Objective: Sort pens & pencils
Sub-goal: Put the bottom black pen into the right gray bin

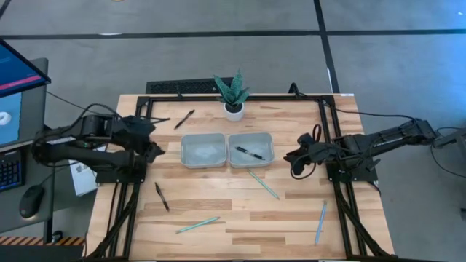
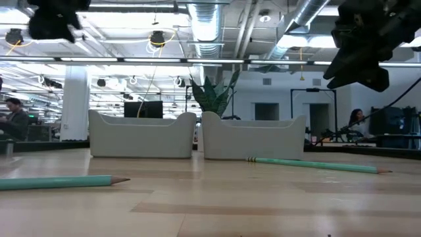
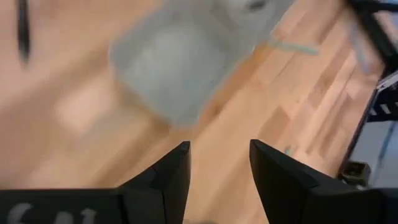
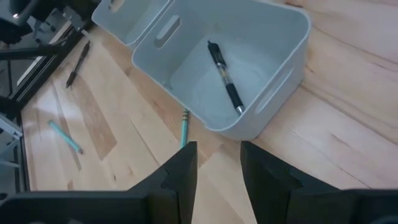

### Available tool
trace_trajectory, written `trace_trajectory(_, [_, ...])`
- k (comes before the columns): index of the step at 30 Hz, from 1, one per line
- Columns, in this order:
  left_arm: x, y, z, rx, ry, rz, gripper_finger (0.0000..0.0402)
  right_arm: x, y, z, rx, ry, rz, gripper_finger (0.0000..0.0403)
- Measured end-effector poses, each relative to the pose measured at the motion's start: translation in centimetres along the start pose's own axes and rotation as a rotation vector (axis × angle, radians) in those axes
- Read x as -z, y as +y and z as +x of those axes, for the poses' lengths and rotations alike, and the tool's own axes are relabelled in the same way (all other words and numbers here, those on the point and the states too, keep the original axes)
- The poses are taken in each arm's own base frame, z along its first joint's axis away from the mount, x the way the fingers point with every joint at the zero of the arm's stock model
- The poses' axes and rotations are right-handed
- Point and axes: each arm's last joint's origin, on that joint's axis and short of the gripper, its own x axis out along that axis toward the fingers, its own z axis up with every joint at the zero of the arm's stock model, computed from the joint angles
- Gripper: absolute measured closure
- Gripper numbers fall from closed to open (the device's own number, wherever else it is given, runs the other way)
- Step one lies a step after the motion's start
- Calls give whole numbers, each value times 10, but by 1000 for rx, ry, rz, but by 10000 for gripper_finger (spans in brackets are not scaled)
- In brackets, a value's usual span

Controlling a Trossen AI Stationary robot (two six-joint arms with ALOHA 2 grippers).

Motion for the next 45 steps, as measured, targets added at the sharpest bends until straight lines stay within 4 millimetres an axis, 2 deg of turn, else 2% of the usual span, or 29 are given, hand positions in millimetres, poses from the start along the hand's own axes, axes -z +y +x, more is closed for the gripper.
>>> trace_trajectory(2, [5,4,0,-63,67,-93,246,-1,-1,0,5,-4,5,259])
trace_trajectory(7, [22,20,0,-351,200,-376,246,-4,-4,2,25,-18,25,259])
trace_trajectory(11, [28,20,14,-379,208,-457,246,-7,-6,2,40,-29,8,259])
trace_trajectory(16, [28,12,39,-372,222,-447,246,-11,-9,3,60,-40,-42,259])
trace_trajectory(23, [29,-1,60,-453,354,-483,246,-17,-16,5,100,-65,-23,259])
trace_trajectory(31, [35,-21,89,-554,409,-606,246,-25,-25,7,151,-96,-12,259])
trace_trajectory(37, [50,-45,115,-561,369,-719,246,-31,-29,7,178,-111,-127,259])
trace_trajectory(45, [85,-66,140,-655,321,-862,246,-32,-28,7,177,-115,-206,259])
